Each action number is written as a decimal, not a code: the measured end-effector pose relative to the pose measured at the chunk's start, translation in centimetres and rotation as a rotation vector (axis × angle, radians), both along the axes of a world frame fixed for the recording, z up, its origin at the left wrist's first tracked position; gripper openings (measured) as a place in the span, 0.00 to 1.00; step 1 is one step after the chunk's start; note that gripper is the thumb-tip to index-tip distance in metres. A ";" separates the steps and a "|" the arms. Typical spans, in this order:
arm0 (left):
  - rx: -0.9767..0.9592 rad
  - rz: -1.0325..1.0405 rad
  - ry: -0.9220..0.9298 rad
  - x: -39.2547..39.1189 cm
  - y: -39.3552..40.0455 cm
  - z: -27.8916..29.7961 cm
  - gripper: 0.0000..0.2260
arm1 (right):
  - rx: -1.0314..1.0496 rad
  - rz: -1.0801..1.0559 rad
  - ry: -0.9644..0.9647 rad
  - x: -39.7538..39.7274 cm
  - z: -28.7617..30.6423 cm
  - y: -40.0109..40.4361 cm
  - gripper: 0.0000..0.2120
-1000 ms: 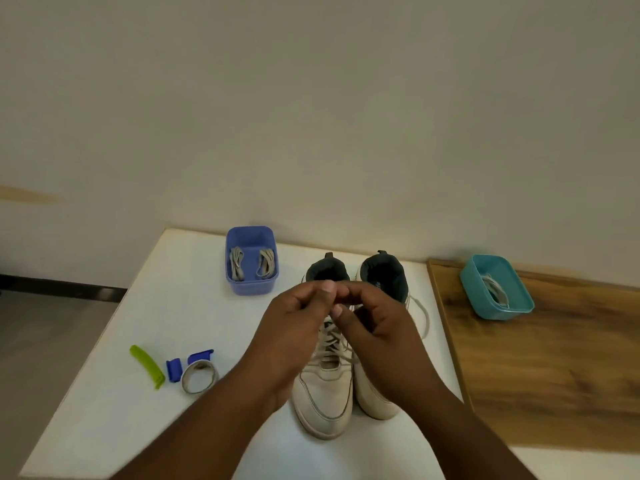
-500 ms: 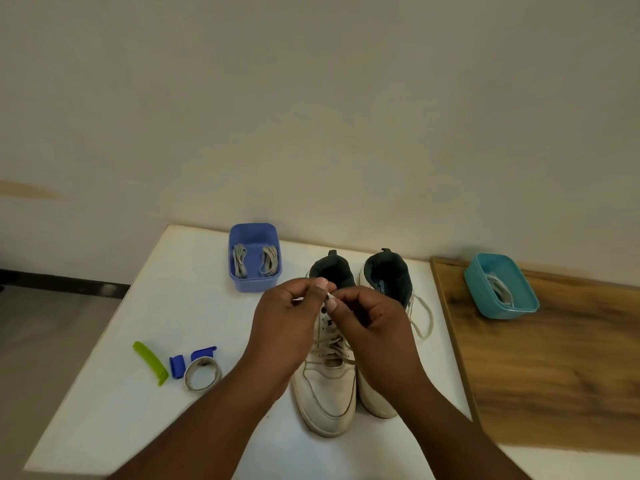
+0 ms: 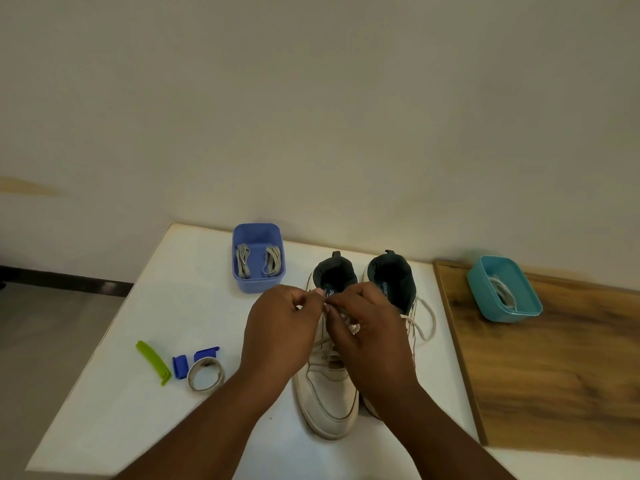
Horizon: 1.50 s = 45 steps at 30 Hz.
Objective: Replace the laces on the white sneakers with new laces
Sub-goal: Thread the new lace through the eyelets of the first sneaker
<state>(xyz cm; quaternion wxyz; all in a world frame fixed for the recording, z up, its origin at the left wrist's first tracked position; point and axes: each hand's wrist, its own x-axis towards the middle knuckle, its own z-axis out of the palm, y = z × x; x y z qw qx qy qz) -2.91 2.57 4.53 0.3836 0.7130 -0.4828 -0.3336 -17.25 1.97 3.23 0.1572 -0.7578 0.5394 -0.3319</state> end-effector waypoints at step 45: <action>-0.262 0.492 1.219 1.9 -2.0 2.0 0.10 | 0.339 -0.067 0.075 -2.6 -2.3 -1.9 0.26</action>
